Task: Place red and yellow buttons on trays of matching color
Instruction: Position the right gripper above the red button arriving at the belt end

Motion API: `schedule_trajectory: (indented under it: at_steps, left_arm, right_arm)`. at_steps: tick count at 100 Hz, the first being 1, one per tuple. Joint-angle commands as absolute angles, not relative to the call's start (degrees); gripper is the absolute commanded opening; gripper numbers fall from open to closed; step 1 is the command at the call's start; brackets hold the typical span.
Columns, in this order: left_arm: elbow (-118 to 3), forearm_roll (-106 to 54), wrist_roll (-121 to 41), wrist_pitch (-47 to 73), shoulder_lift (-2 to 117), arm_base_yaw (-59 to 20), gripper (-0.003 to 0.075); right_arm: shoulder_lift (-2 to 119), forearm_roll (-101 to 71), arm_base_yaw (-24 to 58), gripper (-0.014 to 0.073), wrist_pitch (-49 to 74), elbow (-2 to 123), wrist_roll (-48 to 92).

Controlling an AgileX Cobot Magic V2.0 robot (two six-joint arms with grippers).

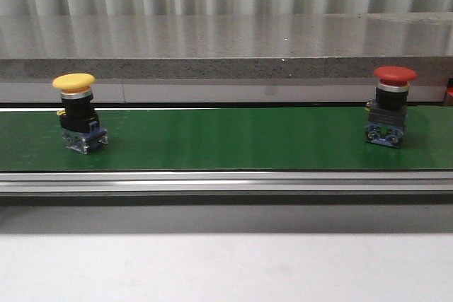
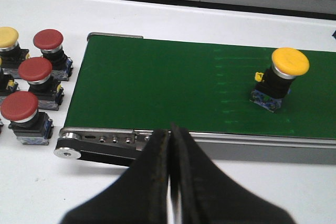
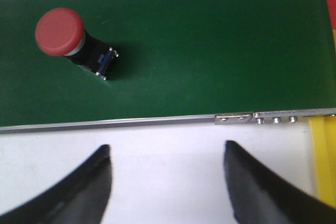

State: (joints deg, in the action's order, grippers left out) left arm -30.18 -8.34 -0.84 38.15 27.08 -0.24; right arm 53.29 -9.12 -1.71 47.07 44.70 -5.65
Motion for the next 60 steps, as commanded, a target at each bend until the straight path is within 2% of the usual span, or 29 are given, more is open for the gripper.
schedule_trajectory:
  at_steps: [1,25,60]
  left_arm:
    - [-31.6,-9.3,-1.1,33.9,27.3,-0.6,-0.0020]
    - [-31.6,-9.3,-1.1,33.9,27.3,-0.6,-0.0020]
    - [-31.6,-9.3,-1.1,33.9,27.3,-0.6,-0.0020]
  right_arm:
    - [53.0,-9.5,-1.7,0.0654,44.9,46.8,-4.6]
    - [56.1,-11.1,-1.6,0.0654,44.5,48.4,3.2]
    - [68.9,-15.4,-1.6,0.0654,45.8,55.8,10.0]
